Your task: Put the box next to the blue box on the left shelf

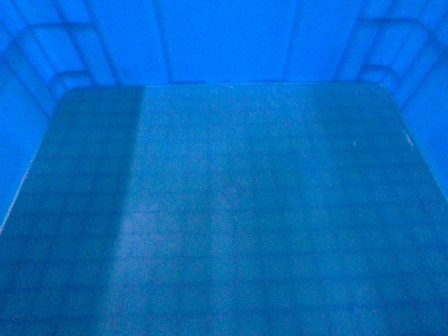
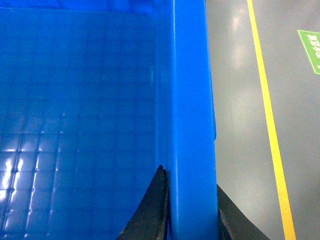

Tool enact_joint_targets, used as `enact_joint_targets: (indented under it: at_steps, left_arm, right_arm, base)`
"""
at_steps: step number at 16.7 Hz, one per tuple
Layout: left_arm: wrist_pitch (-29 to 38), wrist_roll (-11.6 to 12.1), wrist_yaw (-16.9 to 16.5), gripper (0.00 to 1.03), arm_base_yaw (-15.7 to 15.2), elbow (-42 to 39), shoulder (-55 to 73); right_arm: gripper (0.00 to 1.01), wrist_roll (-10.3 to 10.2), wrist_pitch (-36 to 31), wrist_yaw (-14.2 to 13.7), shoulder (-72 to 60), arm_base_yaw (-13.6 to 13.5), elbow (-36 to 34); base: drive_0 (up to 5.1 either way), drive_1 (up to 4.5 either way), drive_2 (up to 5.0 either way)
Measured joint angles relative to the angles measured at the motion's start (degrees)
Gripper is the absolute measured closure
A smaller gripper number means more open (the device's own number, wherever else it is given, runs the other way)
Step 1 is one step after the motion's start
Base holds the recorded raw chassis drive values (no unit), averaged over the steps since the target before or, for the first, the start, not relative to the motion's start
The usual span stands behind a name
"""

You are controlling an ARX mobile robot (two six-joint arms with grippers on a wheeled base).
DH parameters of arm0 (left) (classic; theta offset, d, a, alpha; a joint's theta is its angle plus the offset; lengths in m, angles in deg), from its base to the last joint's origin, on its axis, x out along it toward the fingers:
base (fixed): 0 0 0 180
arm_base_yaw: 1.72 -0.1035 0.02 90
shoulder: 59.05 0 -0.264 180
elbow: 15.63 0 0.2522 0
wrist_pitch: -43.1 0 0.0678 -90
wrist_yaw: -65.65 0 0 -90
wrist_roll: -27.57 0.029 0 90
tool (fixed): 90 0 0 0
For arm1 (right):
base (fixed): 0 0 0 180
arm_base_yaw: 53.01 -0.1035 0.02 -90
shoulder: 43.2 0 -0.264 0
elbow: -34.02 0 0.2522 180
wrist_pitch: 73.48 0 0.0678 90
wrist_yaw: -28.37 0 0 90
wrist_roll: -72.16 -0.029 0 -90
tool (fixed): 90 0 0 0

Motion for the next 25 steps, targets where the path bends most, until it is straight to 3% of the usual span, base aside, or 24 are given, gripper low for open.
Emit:
enact_joint_targets:
  at_steps: [12,22,25]
  left_arm:
    - [-0.02,0.0,-0.02,0.96,0.04,0.0,0.0]
    - [-0.04,0.0,-0.02,0.96,0.04,0.0,0.0]
    - [0.07,0.07,0.02,0.96,0.04,0.0,-0.09]
  right_arm:
    - [0.91,0.0,0.02,-0.04,0.0,0.0,0.0]
    - [0.91,0.0,0.02,-0.04,0.0,0.0,0.0]
    - [0.91,0.0,-0.2,-0.07,0.02,0.0,0.0]
  base:
    - [-1.7,-1.67,-1.7]
    - [0.0,0.0,0.0]
    - [0.0,4.0,-4.0]
